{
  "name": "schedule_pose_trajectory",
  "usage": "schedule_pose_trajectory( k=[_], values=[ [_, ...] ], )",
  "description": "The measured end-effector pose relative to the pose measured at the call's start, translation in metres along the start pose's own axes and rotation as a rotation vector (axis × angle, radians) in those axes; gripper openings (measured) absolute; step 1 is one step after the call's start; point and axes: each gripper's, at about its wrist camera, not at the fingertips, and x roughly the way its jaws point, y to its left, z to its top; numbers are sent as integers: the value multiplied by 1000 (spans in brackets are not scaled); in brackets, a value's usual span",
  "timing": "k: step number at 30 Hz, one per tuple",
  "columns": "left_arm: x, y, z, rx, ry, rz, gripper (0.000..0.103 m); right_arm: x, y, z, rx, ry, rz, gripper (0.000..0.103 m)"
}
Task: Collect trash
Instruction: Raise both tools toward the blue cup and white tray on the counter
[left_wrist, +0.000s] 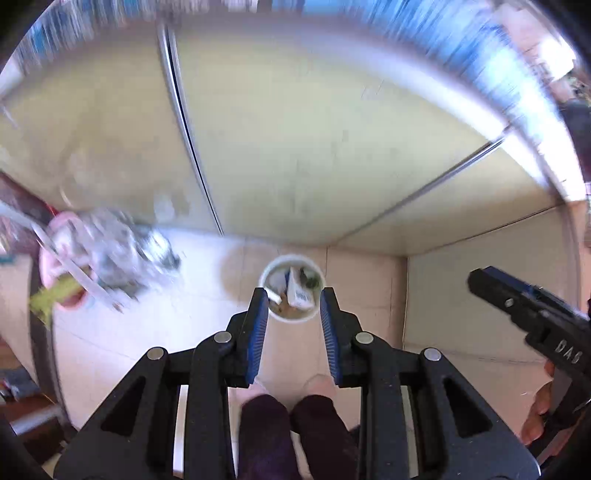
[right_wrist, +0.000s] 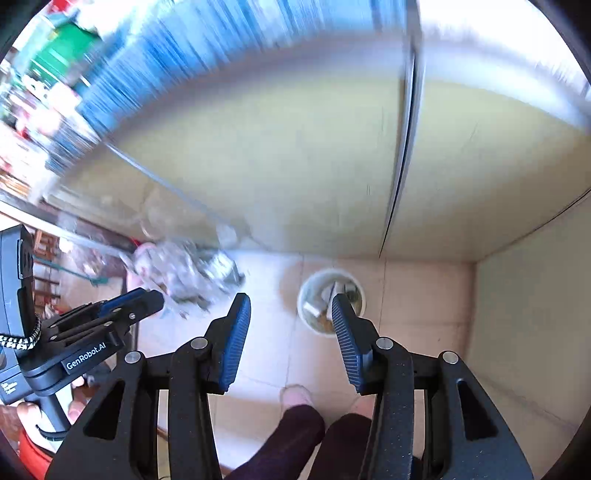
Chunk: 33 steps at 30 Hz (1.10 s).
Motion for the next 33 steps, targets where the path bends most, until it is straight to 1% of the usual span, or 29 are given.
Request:
schedule_pose_trajectory(
  k=[2,3,6,9,11,13,15,17,18,22,25,26,28,29,33],
  values=[
    [-45,0,13,34,-54,17,27,-41,13,8,2,-62,-5,43],
    [-62,-1,18,43,-74,19,27,-59,20,13,7,-56,-9,44],
    [-116,-6,32,62,-133,6,27,-112,34,23,19,-143,-16,46],
    [-166,-13,43,84,-206,-8,27,-151,46,28,22,-241,-7,46],
    [-189,-14,52,93,-256,-9,31,-175,53,32,24,-303,-3,48],
    [-211,-20,60,111,-301,-11,36,-191,60,37,21,-341,1,49],
    [-226,-27,70,129,-327,-8,37,-207,61,48,11,-368,-2,49],
    [-236,-33,83,150,-344,-4,38,-219,63,59,1,-396,-15,49],
    [-240,-37,92,157,-350,0,41,-225,66,67,-2,-408,-18,49],
    [-245,-52,129,162,-397,30,48,-237,52,101,-2,-460,-7,50],
    [-245,-64,161,148,-434,42,49,-243,39,132,-8,-482,17,50],
    [-245,-69,175,135,-442,45,49,-242,34,148,-14,-484,29,50],
    [-245,-77,197,114,-454,39,55,-244,28,170,-31,-486,44,50],
    [-243,-81,212,99,-455,41,57,-243,25,187,-44,-479,47,50],
    [-232,-91,257,48,-454,43,58,-236,15,233,-111,-447,81,50]
  ],
)
